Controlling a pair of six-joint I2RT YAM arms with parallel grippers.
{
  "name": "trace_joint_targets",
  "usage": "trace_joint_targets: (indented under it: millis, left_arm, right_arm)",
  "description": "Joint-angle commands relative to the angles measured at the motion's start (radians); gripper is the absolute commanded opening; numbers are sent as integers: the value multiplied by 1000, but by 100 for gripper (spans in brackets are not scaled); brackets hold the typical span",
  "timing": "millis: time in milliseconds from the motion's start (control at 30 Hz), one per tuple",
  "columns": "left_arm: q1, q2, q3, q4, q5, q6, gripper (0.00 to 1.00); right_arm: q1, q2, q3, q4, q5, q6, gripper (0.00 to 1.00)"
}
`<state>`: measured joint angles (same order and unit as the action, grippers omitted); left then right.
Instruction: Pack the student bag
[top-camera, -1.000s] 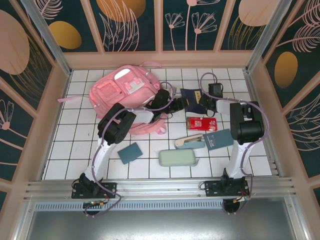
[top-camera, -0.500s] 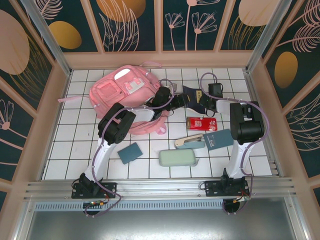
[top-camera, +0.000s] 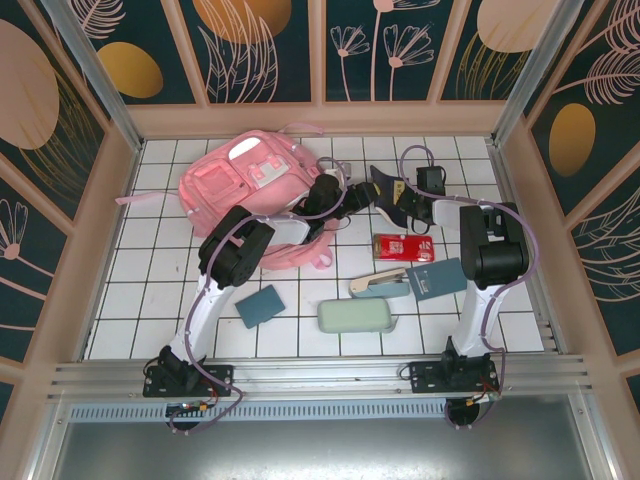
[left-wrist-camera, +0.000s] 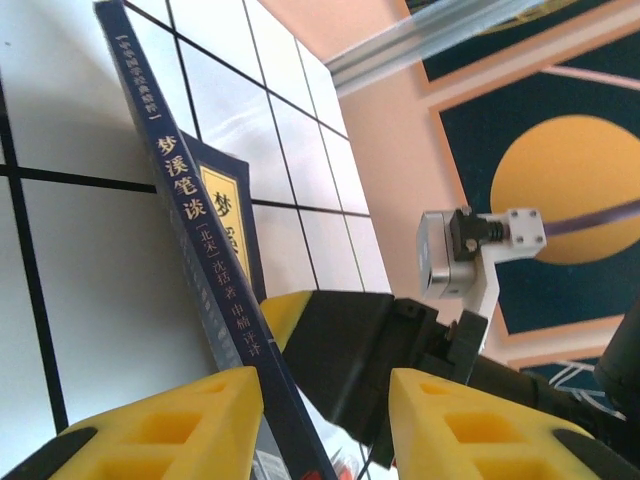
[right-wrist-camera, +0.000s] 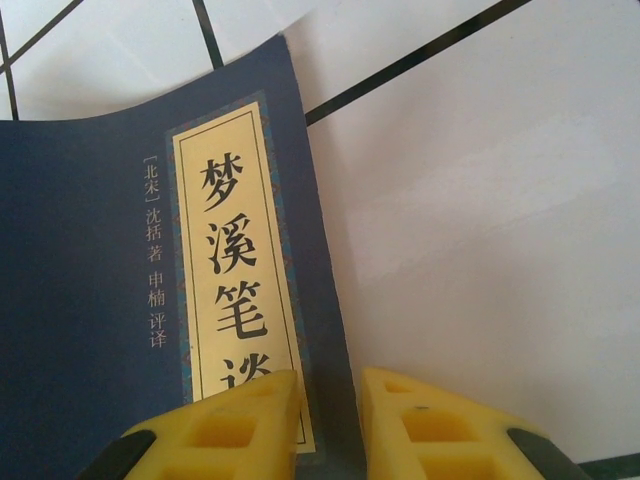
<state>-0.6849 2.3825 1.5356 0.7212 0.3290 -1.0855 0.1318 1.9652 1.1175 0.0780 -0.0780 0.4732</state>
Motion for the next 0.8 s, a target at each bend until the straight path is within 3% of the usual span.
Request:
trace_joint_targets:
  millis: [0,367,467,633,767]
  left_arm:
    - [-24,29,-2,-11,1,-72,40]
    - [-25,46,15,35,27,-278,41]
    - [-24,29,9,0,6,-251,40]
    - [-25,-5,5,-118,-41,-145,31]
    - [-24,-27,-13,-111,-36,-120,14]
  right_arm:
    - [39,8,18,-18,-108,8,23]
    - [40,5,16,-17,-108,10,23]
    - [39,2,14,-18,-108,8,23]
    - [39,-14,4,-15,-100,10,23]
    - [36,-57,-16,-6,-85,15,30]
